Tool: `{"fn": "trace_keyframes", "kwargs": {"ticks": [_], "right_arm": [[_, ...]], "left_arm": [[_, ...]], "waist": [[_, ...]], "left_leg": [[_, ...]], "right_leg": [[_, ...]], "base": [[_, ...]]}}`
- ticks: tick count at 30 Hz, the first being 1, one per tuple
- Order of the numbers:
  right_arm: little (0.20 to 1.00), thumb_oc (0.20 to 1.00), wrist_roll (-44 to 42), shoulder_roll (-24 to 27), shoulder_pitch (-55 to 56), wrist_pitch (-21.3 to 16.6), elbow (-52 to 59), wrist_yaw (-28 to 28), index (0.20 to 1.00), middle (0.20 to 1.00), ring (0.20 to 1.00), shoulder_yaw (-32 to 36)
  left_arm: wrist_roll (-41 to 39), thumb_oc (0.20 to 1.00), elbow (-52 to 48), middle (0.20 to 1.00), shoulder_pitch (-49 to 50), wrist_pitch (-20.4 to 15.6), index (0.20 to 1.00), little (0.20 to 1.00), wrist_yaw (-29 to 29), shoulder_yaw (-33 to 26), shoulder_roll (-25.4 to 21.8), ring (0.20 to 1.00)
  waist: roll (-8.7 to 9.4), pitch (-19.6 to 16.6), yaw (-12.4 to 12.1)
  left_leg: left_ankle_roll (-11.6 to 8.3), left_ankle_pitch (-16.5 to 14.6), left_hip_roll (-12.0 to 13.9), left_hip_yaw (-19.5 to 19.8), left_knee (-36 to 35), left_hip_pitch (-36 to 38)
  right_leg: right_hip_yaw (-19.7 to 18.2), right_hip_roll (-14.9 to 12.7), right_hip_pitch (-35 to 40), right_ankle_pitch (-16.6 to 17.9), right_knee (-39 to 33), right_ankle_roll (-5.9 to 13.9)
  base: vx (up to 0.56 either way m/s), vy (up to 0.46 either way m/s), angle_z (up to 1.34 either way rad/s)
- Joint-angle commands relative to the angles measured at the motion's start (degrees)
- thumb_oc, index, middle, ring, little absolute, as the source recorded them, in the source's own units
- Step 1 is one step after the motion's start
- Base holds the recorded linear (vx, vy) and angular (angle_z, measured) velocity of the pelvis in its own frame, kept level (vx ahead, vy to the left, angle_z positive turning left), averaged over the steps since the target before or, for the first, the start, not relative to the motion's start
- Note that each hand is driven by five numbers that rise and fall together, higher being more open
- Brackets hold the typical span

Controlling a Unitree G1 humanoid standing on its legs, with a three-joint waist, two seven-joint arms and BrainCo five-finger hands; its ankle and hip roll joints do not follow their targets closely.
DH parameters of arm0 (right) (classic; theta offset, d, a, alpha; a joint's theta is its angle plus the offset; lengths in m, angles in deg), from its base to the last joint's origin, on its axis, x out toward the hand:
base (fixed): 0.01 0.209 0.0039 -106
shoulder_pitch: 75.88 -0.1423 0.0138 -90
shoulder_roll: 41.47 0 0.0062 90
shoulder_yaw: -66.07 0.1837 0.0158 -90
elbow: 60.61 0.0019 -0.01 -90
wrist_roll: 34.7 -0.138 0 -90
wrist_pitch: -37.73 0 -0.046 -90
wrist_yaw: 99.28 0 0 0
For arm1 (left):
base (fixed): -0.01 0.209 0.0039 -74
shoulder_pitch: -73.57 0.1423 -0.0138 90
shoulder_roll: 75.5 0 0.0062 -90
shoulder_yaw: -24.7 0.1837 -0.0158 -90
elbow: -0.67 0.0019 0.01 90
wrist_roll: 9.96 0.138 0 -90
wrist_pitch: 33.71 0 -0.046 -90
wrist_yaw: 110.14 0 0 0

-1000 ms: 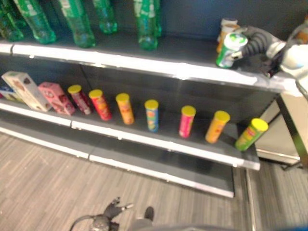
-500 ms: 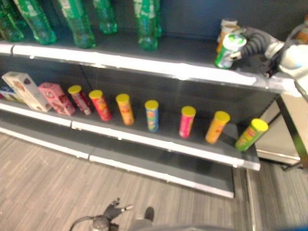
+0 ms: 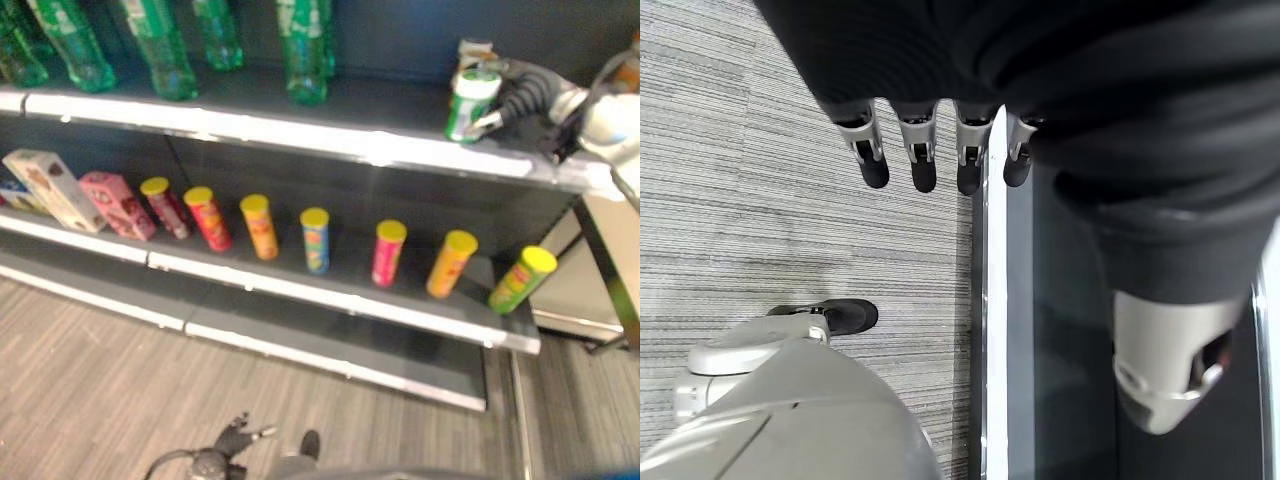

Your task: Put the goods on the table back onto the shelves and tidy them up.

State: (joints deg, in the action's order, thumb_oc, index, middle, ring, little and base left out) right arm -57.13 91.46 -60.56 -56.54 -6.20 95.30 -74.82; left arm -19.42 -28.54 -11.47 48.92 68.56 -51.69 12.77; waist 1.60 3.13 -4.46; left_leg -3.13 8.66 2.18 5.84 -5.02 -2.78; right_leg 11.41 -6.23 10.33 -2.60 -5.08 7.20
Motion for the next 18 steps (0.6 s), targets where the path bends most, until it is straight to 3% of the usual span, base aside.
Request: {"fn": "trace_keyframes", "kwargs": {"ticks": [1, 6, 12, 16, 18], "right_arm": [[1.000, 1.000, 1.33, 0.19, -8.59, -1.33, -3.62, -2.05, 1.000, 1.000, 1.000, -1.52], [1.000, 1.000, 1.57, 0.28, -8.65, -1.63, -4.37, -2.96, 1.000, 1.000, 1.000, -0.54], [1.000, 1.000, 3.32, 3.36, -11.82, -3.41, -3.22, -9.09, 1.000, 1.000, 1.000, 1.53], [1.000, 1.000, 4.26, 7.60, -8.35, -5.84, 8.21, -15.91, 1.000, 1.000, 1.000, 9.58], [1.000, 1.000, 4.92, 10.01, -0.19, -7.55, 20.50, -18.14, 1.000, 1.000, 1.000, 19.06]], "left_arm": [[2.00, 1.000, 0.89, 1.000, -3.00, -1.26, 1.000, 1.000, 0.70, 0.62, -2.99, 1.000], [1.93, 1.000, 1.02, 1.000, -2.97, -1.21, 1.000, 1.000, 0.78, 0.52, -2.92, 1.000], [1.31, 1.000, 0.93, 1.000, -2.63, -1.19, 1.000, 1.000, 1.44, -0.29, -2.60, 1.000], [1.14, 1.000, 0.82, 1.000, -1.96, -0.95, 1.000, 1.000, 2.60, -2.26, -1.46, 1.000], [2.20, 1.000, 0.99, 1.000, -1.54, -0.69, 1.000, 1.000, 3.17, -3.40, -0.97, 1.000]], "waist": [[4.15, 0.93, -1.74], [4.17, 0.89, -1.64], [4.13, 0.74, -0.67], [3.55, 0.70, 0.79], [3.17, 0.63, 1.83]], "left_leg": [[-2.89, -9.86, 0.14, -5.54, 0.02, 5.63], [-2.84, -9.93, 0.10, -5.56, 0.02, 5.71], [-2.79, -10.16, 0.25, -6.19, 0.02, 6.04], [-2.55, -10.50, 0.32, -7.00, 0.02, 6.30], [-2.38, -10.82, 0.41, -7.48, 0.02, 6.56]], "right_leg": [[-3.14, -2.97, -4.16, 2.02, 1.00, 1.71], [-3.28, -2.95, -4.07, 2.05, 0.98, 1.72], [-3.79, -2.88, -4.16, 2.18, 0.99, 1.78], [-4.69, -2.93, -4.41, 2.32, 1.07, 1.94], [-5.19, -3.00, -4.66, 2.28, 1.18, 2.02]], "base": [[0.00, 0.000, 0.00], [0.00, 0.000, 0.00], [0.00, 0.000, 0.00], [0.00, 0.019, -0.04], [0.00, 0.025, -0.13]]}}
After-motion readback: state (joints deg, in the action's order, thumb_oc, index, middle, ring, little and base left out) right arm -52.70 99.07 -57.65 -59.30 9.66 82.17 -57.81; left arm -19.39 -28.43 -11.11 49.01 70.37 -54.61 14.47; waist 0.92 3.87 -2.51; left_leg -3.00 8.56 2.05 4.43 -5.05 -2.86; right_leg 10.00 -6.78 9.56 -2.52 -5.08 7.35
